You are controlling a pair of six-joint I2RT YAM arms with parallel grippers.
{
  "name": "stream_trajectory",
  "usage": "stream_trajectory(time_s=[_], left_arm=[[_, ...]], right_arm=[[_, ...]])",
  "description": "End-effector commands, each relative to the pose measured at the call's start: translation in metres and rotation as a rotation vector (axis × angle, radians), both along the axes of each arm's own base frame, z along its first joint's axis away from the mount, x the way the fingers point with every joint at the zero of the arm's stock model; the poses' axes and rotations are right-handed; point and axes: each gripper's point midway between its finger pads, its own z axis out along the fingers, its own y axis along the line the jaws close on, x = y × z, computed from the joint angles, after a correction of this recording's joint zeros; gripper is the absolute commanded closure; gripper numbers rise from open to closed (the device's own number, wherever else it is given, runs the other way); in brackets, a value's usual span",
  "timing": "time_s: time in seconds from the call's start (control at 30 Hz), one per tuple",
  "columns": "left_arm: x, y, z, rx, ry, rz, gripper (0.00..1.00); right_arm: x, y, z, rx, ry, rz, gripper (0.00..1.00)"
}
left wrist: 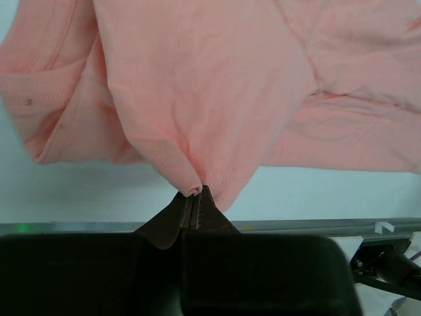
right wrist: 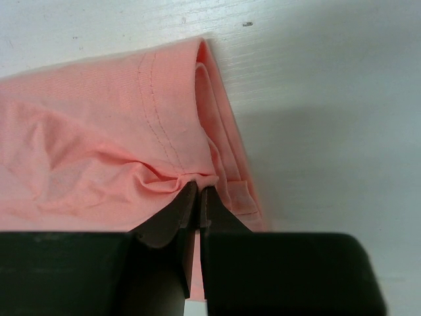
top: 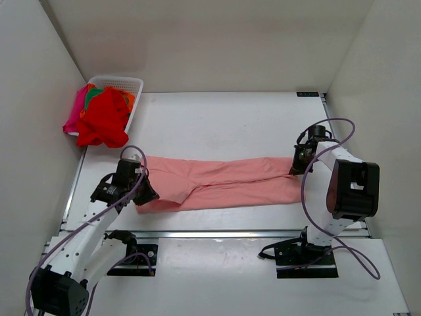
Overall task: Fold and stack the t-shirts
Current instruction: Fold the other side of the tshirt into a rectangle, then rotate the tshirt 90 degrees
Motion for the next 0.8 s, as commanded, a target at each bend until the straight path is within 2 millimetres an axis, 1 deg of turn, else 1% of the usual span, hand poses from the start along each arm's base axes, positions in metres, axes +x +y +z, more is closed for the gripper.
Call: stream_trajectory(time_s=[0.0,0.03,0.1,0.13,0.2,0.23,0.27,0.3,0.33,0.37,0.4,0.43,0.47,0.5,0.53,0.57,0.6,0.63,0.67,0.7,0.73,0.77], left_arm=[[-0.015,-0.003,-0.017,-0.017,0.048,0.000,1.00],[-0.019,-0.001,-0.026,-0.009,0.063,0.002,1.00],[-0.023,0.003,-0.040,0.015,0.082,0.013,1.00],[-0.028,0.004,-0.049,0.026,0.103,0.012,1.00],[-0.034,0.007,-0.061,0.049,0.132,0.005,1.00],[-0.033,0.007,-0.062,0.047,0.128,0.004,1.00],[-0.037,0.008,-0.068,0.054,0.144,-0.001,1.00],[-0.035,0.006,-0.069,0.046,0.142,-0.012,0.95],[-0.031,0.003,-0.068,0.033,0.126,-0.025,0.86],[-0.024,0.001,-0.064,0.014,0.099,-0.021,0.82],[-0.019,0.001,-0.058,0.011,0.075,-0.014,0.71],[-0.009,-0.001,-0.050,0.005,0.034,-0.007,0.60],[0.002,-0.001,-0.038,-0.008,-0.002,0.011,0.54],[0.011,-0.004,-0.026,-0.020,-0.034,0.009,0.44],[0.024,-0.008,-0.005,-0.040,-0.089,0.005,0.39],[0.029,-0.008,0.002,-0.038,-0.105,0.007,0.38],[0.038,-0.011,0.015,-0.045,-0.131,0.010,0.38],[0.045,-0.013,0.030,-0.051,-0.163,0.010,0.38],[0.051,-0.016,0.040,-0.061,-0.177,0.010,0.39],[0.054,-0.017,0.042,-0.065,-0.181,0.012,0.38],[0.056,-0.019,0.043,-0.066,-0.174,0.001,0.39],[0.055,-0.022,0.040,-0.066,-0.165,-0.016,0.39]], right_arm=[[0.013,-0.003,0.007,-0.021,-0.041,0.006,1.00],[0.009,-0.002,0.004,-0.022,-0.026,0.010,1.00],[0.014,-0.001,0.006,-0.020,-0.041,0.012,1.00],[0.015,-0.002,0.007,-0.028,-0.046,0.014,1.00],[0.014,0.001,0.004,-0.022,-0.033,0.017,1.00],[0.013,0.001,0.006,-0.022,-0.033,0.017,1.00],[0.013,0.001,0.004,-0.024,-0.031,0.022,1.00],[0.012,0.003,0.005,-0.023,-0.031,0.028,1.00],[0.012,0.001,0.003,-0.021,-0.027,0.018,0.99],[0.012,0.004,0.003,-0.022,-0.027,0.031,0.99],[0.011,0.003,0.001,-0.021,-0.023,0.033,0.97],[0.011,0.005,0.002,-0.018,-0.024,0.034,0.95],[0.013,0.003,0.003,-0.023,-0.033,0.039,0.88],[0.011,0.006,0.003,-0.016,-0.021,0.036,0.84],[0.012,0.006,0.005,-0.027,-0.025,0.051,0.75],[0.009,0.005,0.003,-0.036,-0.014,0.059,0.62],[0.011,0.005,0.012,-0.046,-0.033,0.064,0.56],[0.011,0.005,0.016,-0.053,-0.043,0.063,0.53],[0.014,0.004,0.027,-0.065,-0.070,0.066,0.50],[0.017,0.003,0.033,-0.080,-0.089,0.071,0.49],[0.020,0.002,0.041,-0.094,-0.116,0.076,0.49],[0.024,0.006,0.051,-0.101,-0.159,0.098,0.49]])
